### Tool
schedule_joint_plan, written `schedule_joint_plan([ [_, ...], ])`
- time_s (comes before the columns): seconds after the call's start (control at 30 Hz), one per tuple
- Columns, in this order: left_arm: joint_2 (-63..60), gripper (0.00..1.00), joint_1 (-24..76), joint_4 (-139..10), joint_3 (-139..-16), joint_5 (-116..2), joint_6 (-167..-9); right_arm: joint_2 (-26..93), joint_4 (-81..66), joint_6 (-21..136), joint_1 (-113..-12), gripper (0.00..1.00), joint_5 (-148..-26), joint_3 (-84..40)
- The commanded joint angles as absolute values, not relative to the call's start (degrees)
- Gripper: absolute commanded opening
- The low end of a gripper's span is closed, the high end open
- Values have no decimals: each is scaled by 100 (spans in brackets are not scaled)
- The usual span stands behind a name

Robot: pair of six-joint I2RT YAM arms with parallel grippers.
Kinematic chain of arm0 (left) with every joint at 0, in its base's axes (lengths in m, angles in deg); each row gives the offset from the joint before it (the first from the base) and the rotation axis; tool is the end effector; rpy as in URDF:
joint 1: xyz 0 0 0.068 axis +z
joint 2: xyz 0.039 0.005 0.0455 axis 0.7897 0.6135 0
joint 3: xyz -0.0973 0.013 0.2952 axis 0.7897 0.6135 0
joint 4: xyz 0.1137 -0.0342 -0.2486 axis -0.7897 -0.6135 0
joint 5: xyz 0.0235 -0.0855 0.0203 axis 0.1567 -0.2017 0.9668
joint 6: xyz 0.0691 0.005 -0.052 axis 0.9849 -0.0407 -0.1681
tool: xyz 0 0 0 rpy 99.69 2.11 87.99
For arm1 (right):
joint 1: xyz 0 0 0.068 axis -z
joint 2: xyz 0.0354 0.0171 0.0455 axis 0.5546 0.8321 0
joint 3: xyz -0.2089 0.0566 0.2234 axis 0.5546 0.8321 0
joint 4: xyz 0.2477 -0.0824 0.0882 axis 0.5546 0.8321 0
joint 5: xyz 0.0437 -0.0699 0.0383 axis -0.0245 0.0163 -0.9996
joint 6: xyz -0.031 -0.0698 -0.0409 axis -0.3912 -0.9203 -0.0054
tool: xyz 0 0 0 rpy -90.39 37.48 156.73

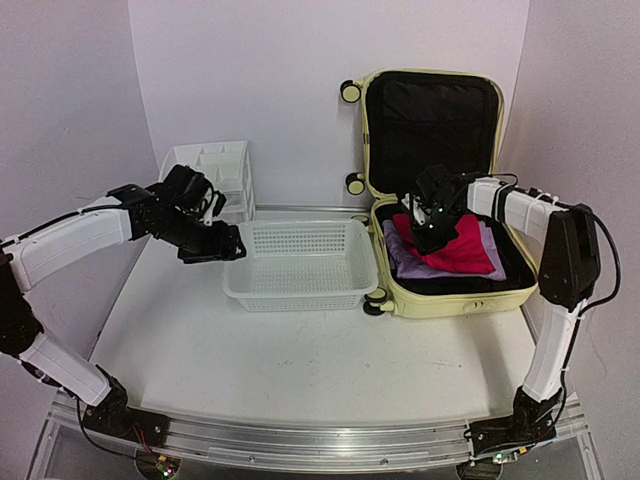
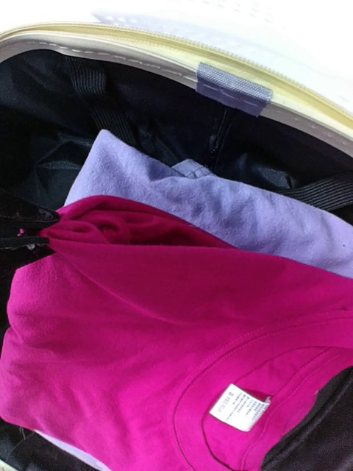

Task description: Open, take out, and arrange the luggage

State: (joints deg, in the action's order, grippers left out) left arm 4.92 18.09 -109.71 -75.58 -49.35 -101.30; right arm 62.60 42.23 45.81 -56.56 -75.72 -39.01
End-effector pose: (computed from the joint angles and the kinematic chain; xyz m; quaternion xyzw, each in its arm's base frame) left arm 0.2739 -0.1862 0.3010 0.0791 0.9473 -0.1560 0.2683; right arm 0.4142 0.1694 0.2396 -0.2306 0.9528 -0.0004 0.1974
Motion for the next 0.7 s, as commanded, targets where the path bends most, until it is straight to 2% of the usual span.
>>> schedule_joint_plan([
  [0.0,670,78,1815,-10177,-8199,-6704,-11346,5908,3958,4745,-5613,0,-7888,-3785],
  [0.1,1054,81,1814,-9327,-8311,-7686,-12335,5816,3878,4815,-5544,0,-7890,-3703],
  [0.27,2094,85,1591,-7832,-8925,-8477,-14266,5656,3758,4822,-5498,0,-8039,-3553],
  [0.53,4547,87,922,-7821,-11664,-8493,-15949,5366,3339,4770,-5443,0,-8276,-3171],
  [0.67,5361,88,673,-7821,-12556,-8086,-16558,5293,3257,4748,-5436,0,-8378,-3093],
])
